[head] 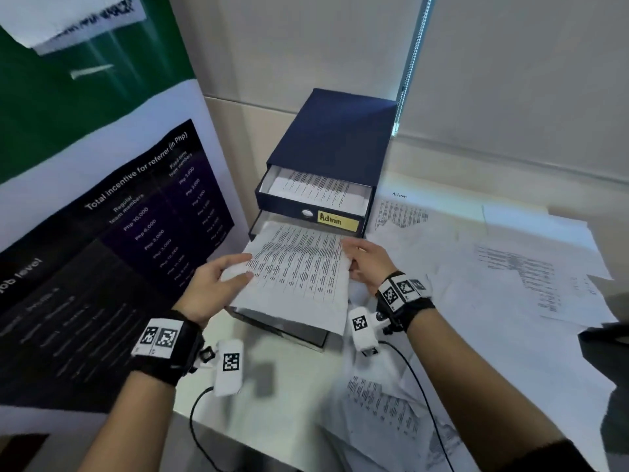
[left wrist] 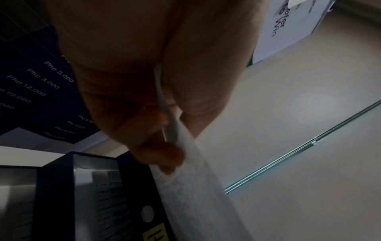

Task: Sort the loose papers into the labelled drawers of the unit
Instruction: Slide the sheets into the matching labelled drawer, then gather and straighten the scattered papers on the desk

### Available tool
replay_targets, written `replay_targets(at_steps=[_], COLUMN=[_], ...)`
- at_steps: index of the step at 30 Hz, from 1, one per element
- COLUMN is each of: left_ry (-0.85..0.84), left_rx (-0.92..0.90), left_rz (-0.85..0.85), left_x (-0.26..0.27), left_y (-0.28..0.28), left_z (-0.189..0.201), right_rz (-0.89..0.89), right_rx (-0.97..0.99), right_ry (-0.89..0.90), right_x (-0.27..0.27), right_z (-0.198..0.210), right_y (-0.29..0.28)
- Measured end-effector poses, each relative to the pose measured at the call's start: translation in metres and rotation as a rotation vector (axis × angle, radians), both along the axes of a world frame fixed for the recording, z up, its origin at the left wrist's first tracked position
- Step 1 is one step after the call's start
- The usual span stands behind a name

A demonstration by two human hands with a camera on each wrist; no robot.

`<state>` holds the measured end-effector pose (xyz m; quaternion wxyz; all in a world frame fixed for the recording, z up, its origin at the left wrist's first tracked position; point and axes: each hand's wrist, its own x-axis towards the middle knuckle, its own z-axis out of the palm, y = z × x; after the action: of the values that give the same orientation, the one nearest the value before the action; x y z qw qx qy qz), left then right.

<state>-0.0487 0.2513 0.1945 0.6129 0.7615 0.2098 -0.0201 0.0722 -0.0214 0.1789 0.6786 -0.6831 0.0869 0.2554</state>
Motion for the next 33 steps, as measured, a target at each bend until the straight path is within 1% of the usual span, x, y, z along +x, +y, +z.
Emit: replay_targets(at_steps=[1,3,4,6,8,10,11,12,13,14,16,17,19,21,23,24,25,26,27,28,29,30,31,32,33], left_ry=[-0.023,-0.064,-0.079,-0.096,-0.093,-0.114,-0.164,-0.231,-0.281,-0.302,-0.252,-0.214,-0.175,-0.158,-0.140,-0.152,-0.182,-0.238,-0.318,-0.415,-0.505,-0.559,-0.561,-0.505,-0.409], left_rx=[0.018,0.045,0.041,0.037,0.122,0.432,0.592,0.701,0.750,0.760,0.790,0.831,0.939,1.042,1.106,1.111,1.087,1.019,0.915,0.804,0.714,0.647,0.579,0.510,0.445], left_rz=[0.031,0.077,0.088,0.103,0.108,0.110,0.098,0.059,-0.020,-0.127,-0.333,-0.396,-0.455,-0.440,-0.401,-0.383,-0.373,-0.383,-0.418,-0.476,-0.551,-0.631,-0.701,-0.746,-0.761], left_x=[0.006,0.022,0.030,0.048,0.064,0.072,0.073,0.073,0.073,0.073,0.076,0.079,0.089,0.098,0.107,0.110,0.114,0.117,0.118,0.117,0.115,0.112,0.107,0.102,0.096], left_y=[-0.002,-0.005,-0.007,-0.011,-0.018,-0.027,-0.033,-0.038,-0.045,-0.052,-0.066,-0.070,-0.074,-0.074,-0.076,-0.079,-0.083,-0.091,-0.101,-0.115,-0.132,-0.151,-0.173,-0.195,-0.216], left_z=[-0.003,-0.011,-0.015,-0.024,-0.031,-0.035,-0.035,-0.035,-0.034,-0.035,-0.045,-0.053,-0.066,-0.073,-0.076,-0.075,-0.074,-0.071,-0.068,-0.063,-0.060,-0.058,-0.061,-0.069,-0.083], right_rz=[0.065,0.256,0.337,0.377,0.277,0.143,0.090,0.042,0.007,-0.017,-0.035,-0.028,0.012,0.029,-0.024,-0.068,-0.103,-0.117,-0.100,-0.050,-0.003,-0.002,-0.038,-0.091,-0.147], right_rx=[0.001,-0.022,0.002,0.060,0.045,0.028,0.027,0.022,0.027,0.033,0.082,0.110,0.165,0.217,0.198,0.136,0.024,-0.178,-0.451,-0.723,-0.948,-1.105,-1.193,-1.231,-1.233], right_ry=[0.009,0.034,0.066,0.142,0.151,0.116,0.106,0.094,0.086,0.087,0.127,0.156,0.192,0.172,0.143,0.135,0.118,0.091,0.069,0.087,0.143,0.231,0.318,0.392,0.448], right_x=[-0.007,-0.021,-0.029,-0.037,-0.030,-0.013,-0.004,0.006,0.015,0.022,0.033,0.036,0.038,0.033,0.025,0.020,0.015,0.012,0.007,0.002,-0.005,-0.011,-0.019,-0.028,-0.035], right_z=[0.008,0.012,0.013,0.007,0.002,-0.003,-0.002,-0.004,-0.005,-0.005,-0.007,-0.008,-0.008,-0.008,-0.015,-0.024,-0.035,-0.049,-0.063,-0.077,-0.090,-0.102,-0.111,-0.117,-0.121], right_y=[-0.002,-0.009,-0.013,-0.014,-0.010,-0.006,-0.003,0.000,0.004,0.009,0.018,0.021,0.020,0.003,-0.031,-0.055,-0.082,-0.113,-0.145,-0.176,-0.205,-0.232,-0.256,-0.275,-0.293])
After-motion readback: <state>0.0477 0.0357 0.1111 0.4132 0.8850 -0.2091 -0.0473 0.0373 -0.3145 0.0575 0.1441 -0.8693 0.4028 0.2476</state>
